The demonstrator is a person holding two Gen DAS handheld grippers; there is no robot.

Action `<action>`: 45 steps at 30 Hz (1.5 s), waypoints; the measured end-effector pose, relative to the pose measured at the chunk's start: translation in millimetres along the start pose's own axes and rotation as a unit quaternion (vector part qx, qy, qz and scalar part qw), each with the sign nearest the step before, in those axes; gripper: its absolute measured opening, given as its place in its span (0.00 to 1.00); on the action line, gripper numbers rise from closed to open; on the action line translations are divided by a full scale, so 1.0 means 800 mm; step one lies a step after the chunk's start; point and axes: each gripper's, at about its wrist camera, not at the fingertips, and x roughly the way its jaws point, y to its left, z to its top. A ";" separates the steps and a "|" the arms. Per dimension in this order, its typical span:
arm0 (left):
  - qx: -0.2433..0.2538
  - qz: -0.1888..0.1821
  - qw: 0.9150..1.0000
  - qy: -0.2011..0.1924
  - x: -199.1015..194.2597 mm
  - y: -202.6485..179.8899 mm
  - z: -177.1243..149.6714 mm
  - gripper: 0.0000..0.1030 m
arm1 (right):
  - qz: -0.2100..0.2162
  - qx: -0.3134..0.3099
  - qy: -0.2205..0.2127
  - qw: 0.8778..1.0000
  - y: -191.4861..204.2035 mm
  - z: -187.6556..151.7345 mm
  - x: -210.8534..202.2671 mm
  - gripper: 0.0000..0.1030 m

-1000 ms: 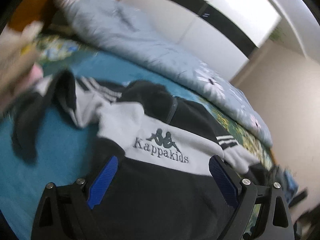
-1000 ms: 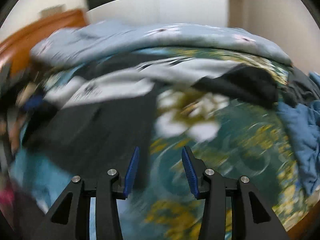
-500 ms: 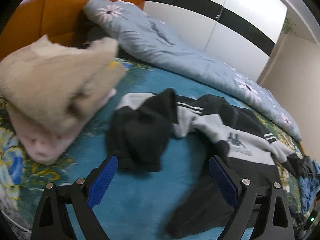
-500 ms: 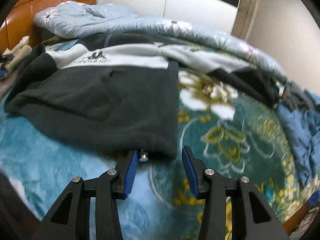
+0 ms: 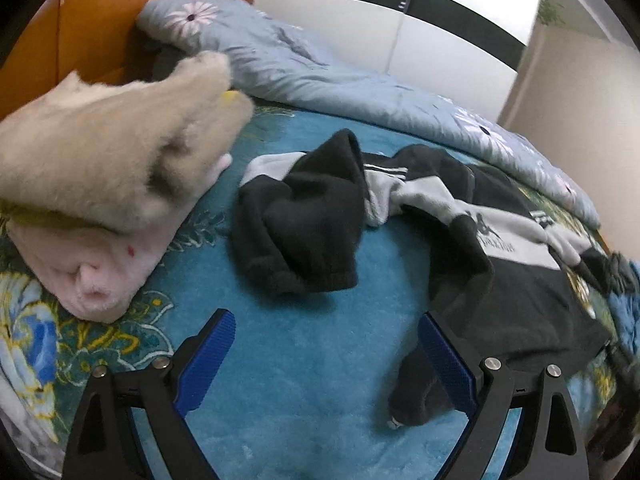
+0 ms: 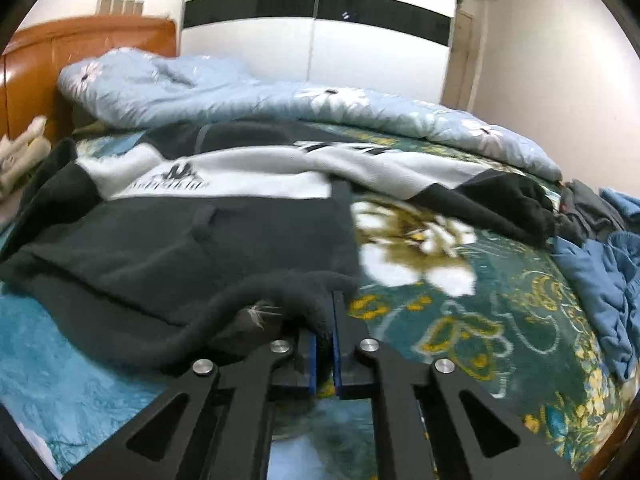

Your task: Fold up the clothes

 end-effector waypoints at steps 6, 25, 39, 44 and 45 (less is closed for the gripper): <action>0.010 -0.052 0.998 0.016 0.005 -0.030 -0.001 0.92 | 0.007 0.079 -0.030 0.996 -0.051 -0.001 -0.020 0.06; 0.045 -0.151 0.983 0.097 0.052 -0.114 -0.021 0.68 | 0.028 0.131 -0.028 0.991 -0.067 -0.018 -0.023 0.06; -0.097 -0.269 0.953 0.097 0.030 -0.066 -0.031 0.09 | -0.050 0.102 -0.119 0.986 -0.056 -0.011 -0.075 0.06; -0.126 -0.237 0.955 0.122 0.034 -0.058 -0.057 0.09 | -0.071 0.107 -0.104 0.986 -0.072 -0.019 -0.077 0.06; -0.127 -0.228 0.956 0.131 0.040 -0.059 -0.060 0.09 | -0.058 0.127 -0.077 0.987 -0.083 -0.024 -0.064 0.06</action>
